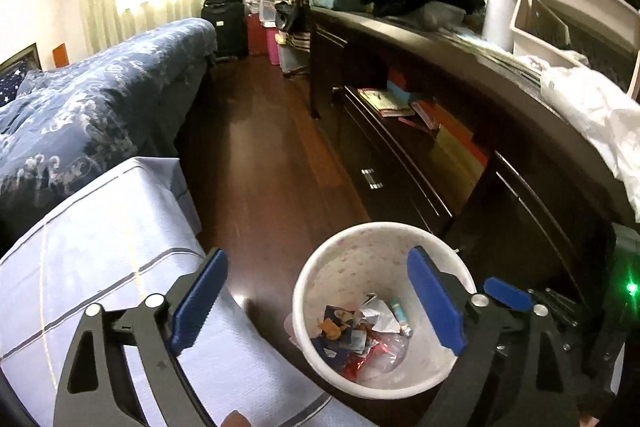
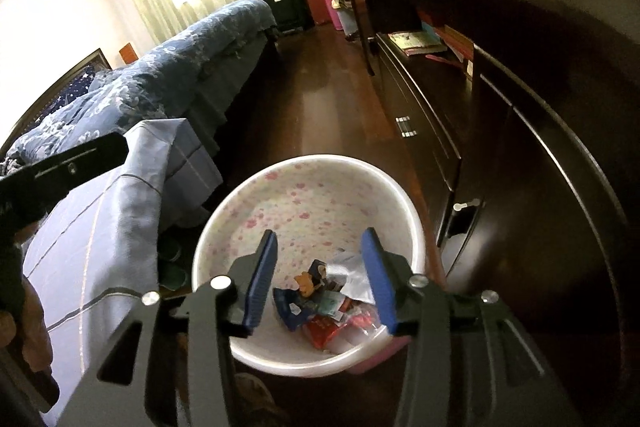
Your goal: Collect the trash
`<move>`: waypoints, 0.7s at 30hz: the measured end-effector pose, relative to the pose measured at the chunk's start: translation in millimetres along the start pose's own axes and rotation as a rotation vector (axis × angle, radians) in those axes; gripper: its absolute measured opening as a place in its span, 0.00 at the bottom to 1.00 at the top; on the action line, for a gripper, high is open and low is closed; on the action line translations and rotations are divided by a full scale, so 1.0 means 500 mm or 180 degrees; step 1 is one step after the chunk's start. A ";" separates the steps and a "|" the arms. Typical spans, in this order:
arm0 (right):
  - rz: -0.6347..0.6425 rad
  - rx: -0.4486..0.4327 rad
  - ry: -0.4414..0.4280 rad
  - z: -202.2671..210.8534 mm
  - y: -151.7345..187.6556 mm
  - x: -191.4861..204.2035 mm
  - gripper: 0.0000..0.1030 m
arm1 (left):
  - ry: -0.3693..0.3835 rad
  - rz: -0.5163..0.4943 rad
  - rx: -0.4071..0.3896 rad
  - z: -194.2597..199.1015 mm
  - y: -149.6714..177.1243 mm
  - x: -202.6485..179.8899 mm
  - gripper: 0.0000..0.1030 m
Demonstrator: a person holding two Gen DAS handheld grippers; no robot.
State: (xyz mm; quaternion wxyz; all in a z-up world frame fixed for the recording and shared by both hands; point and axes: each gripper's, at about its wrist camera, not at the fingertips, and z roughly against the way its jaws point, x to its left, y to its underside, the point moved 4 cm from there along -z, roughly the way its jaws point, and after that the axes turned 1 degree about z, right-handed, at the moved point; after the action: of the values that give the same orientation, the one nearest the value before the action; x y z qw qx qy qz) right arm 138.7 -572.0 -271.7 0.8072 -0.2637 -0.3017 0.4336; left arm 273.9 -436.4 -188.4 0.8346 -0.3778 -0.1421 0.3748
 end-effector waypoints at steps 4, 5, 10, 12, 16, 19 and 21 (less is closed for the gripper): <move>0.0076 -0.0033 -0.0005 0.023 0.001 0.018 0.51 | -0.0038 0.0051 -0.0061 0.022 -0.003 0.013 0.93; 0.0099 -0.0040 -0.0004 0.028 0.000 0.023 0.51 | -0.0053 0.0053 -0.0064 0.025 -0.004 0.014 0.93; 0.0157 -0.0055 0.0013 0.046 -0.003 0.047 0.52 | -0.0087 0.0046 -0.0082 0.047 -0.001 0.020 0.96; 0.0175 -0.0075 0.0023 0.058 -0.004 0.057 0.58 | -0.0133 0.0044 -0.0129 0.062 -0.002 0.025 0.96; 0.0261 -0.0177 0.0093 0.096 -0.003 0.089 0.71 | -0.0238 0.0118 -0.0217 0.100 0.003 0.048 0.96; 0.0325 -0.0295 0.0103 0.128 0.002 0.125 0.87 | -0.0339 0.0243 -0.0266 0.137 0.016 0.079 0.96; 0.0344 -0.0351 0.0093 0.145 0.006 0.145 0.95 | -0.0461 0.0339 -0.0307 0.171 0.029 0.108 0.96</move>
State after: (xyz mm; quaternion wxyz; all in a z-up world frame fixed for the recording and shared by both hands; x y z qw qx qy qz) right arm 117.5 -496.3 -205.9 0.7711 -0.3299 -0.2986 0.4554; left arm 258.5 -345.9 -144.1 0.7819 -0.3965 -0.1997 0.4377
